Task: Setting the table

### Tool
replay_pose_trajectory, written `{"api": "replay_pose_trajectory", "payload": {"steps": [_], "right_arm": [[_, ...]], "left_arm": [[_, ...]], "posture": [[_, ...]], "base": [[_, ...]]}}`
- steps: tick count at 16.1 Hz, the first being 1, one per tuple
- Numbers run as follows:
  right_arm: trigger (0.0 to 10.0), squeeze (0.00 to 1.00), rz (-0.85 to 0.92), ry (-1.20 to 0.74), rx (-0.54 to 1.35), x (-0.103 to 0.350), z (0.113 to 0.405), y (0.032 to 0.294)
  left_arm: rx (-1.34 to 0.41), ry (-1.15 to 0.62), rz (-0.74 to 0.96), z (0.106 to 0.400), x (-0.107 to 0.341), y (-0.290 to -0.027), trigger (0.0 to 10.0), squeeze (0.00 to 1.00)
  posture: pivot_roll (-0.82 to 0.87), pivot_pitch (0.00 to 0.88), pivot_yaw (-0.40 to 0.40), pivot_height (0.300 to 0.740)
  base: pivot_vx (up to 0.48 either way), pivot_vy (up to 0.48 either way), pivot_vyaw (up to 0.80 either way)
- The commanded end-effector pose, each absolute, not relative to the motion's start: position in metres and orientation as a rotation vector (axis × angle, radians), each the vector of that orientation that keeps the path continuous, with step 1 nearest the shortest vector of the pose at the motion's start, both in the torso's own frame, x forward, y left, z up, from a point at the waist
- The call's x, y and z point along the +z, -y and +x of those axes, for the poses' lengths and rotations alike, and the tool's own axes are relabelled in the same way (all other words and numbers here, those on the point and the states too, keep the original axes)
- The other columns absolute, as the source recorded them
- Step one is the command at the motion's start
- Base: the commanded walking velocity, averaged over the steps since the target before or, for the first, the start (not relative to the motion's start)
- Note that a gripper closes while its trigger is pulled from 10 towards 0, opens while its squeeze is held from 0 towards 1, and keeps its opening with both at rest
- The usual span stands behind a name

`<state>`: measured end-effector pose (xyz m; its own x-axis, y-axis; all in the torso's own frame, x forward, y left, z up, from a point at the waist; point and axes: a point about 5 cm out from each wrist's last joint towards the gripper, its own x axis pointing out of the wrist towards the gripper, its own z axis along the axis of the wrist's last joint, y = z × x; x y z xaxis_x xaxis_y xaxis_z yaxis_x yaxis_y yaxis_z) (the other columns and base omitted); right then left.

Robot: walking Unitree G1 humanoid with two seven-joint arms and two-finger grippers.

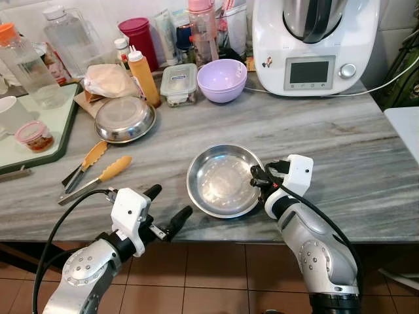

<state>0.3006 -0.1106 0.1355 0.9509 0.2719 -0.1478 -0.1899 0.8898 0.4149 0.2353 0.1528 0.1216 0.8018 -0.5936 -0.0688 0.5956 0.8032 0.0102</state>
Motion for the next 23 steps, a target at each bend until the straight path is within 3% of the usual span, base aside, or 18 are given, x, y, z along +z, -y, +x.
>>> {"api": "replay_pose_trajectory", "payload": {"steps": [1,8,9,10,11,19,23], "right_arm": [[10.0,0.00,0.432,-0.246,0.248,0.132,0.301,0.105],[10.0,0.00,0.511,-0.379,0.236,0.125,0.304,0.097],[10.0,0.17,0.511,-0.401,0.242,0.123,0.302,0.095],[10.0,0.86,0.517,-0.410,0.247,0.121,0.300,0.095],[10.0,1.00,0.510,-0.416,0.244,0.120,0.298,0.096],[10.0,1.00,0.473,-0.414,0.220,0.124,0.298,0.105],[10.0,1.00,0.373,-0.305,0.225,0.139,0.297,0.114]], "left_arm": [[-0.637,-0.074,0.038,0.235,0.120,-0.155,10.0,0.00],[-0.674,-0.077,0.029,0.229,0.124,-0.150,10.0,0.00],[-0.676,-0.083,0.029,0.229,0.123,-0.150,10.0,0.00],[-0.676,-0.086,0.027,0.228,0.123,-0.150,10.0,0.00],[-0.677,-0.088,0.024,0.227,0.123,-0.149,10.0,0.00],[-0.689,-0.085,0.018,0.227,0.123,-0.140,10.0,0.00],[-0.684,-0.083,0.013,0.230,0.122,-0.137,10.0,0.00]], "posture": [[-0.22,0.137,0.158,0.740],[-0.21,0.138,0.157,0.740],[-0.21,0.138,0.157,0.740],[-0.22,0.139,0.153,0.740],[-0.22,0.138,0.152,0.740],[-0.23,0.140,0.152,0.740],[-0.23,0.139,0.149,0.740]], "base": [[0.000,0.000,0.00],[0.000,0.000,0.00],[0.000,0.000,0.00],[0.000,0.000,0.00],[0.000,0.000,0.00],[0.000,0.000,0.00],[0.000,0.000,0.00]]}}
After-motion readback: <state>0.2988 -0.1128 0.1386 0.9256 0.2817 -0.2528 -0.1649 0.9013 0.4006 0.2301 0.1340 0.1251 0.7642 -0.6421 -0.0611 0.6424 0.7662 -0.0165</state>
